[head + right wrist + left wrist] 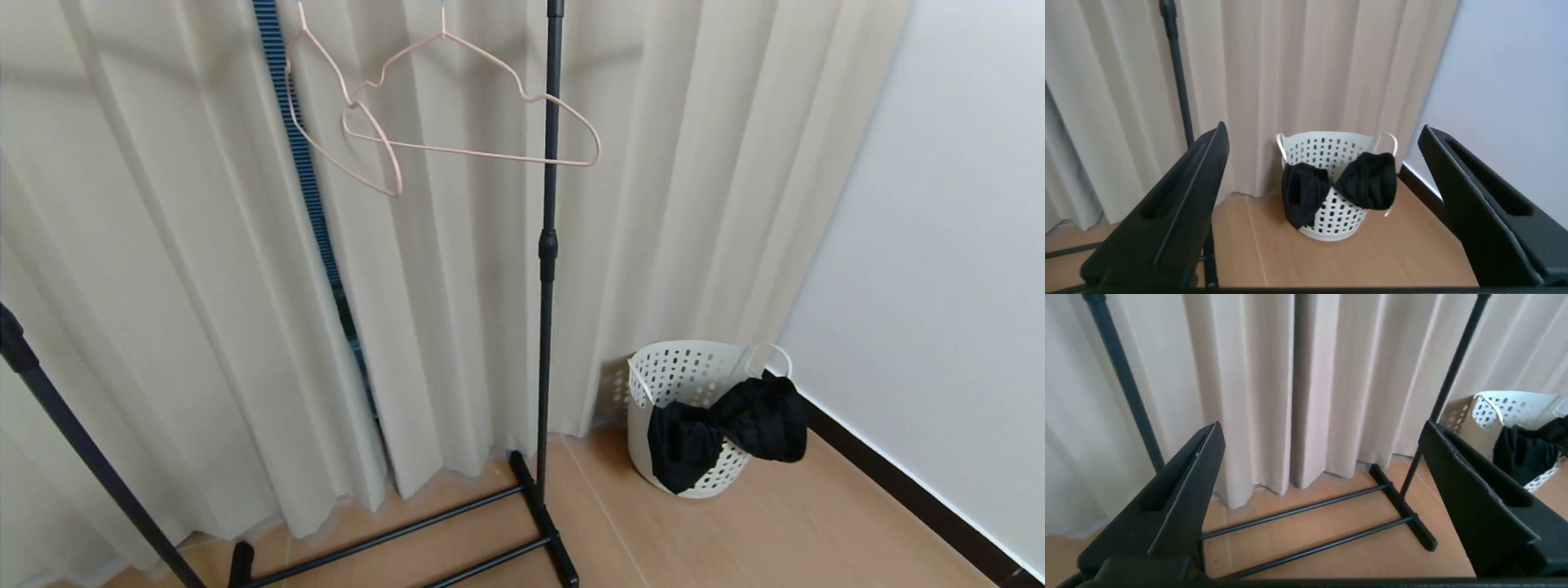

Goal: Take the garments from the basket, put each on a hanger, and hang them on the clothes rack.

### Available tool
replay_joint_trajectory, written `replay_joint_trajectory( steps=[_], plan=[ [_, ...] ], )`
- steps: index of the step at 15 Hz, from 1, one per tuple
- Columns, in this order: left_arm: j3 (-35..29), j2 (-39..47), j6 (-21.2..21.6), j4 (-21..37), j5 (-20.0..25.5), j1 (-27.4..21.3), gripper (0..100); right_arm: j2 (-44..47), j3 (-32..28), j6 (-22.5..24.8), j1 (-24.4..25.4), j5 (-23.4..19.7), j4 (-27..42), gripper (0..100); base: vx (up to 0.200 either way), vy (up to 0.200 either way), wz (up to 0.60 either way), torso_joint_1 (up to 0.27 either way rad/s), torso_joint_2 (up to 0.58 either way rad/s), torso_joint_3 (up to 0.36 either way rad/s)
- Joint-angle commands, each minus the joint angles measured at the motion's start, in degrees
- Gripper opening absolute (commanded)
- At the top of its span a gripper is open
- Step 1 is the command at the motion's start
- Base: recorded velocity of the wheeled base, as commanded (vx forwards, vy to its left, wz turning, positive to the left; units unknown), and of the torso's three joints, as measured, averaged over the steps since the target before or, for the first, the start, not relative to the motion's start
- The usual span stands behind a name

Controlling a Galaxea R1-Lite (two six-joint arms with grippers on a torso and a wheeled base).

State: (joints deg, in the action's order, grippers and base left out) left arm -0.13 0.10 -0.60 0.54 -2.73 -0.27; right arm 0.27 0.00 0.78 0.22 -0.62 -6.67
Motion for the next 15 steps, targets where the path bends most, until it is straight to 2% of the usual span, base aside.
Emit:
replay_joint_trajectory(
  steps=[1, 14, 15],
  plan=[
    [0.0, 0.1, 0.0, 0.0, 0.0, 0.0, 100, 0.0, 0.0, 0.0, 0.0, 0.0, 0.0, 100, 0.000, -0.200, 0.00, 0.002, 0.01, -0.007],
    [0.0, 0.1, 0.0, 0.0, 0.0, 0.0, 100, 0.0, 0.0, 0.0, 0.0, 0.0, 0.0, 100, 0.000, -0.200, 0.00, 0.002, 0.00, 0.003],
    [0.0, 0.1, 0.0, 0.0, 0.0, 0.0, 100, 0.0, 0.0, 0.0, 0.0, 0.0, 0.0, 100, 0.200, -0.200, 0.00, 0.007, 0.00, -0.002]
  ],
)
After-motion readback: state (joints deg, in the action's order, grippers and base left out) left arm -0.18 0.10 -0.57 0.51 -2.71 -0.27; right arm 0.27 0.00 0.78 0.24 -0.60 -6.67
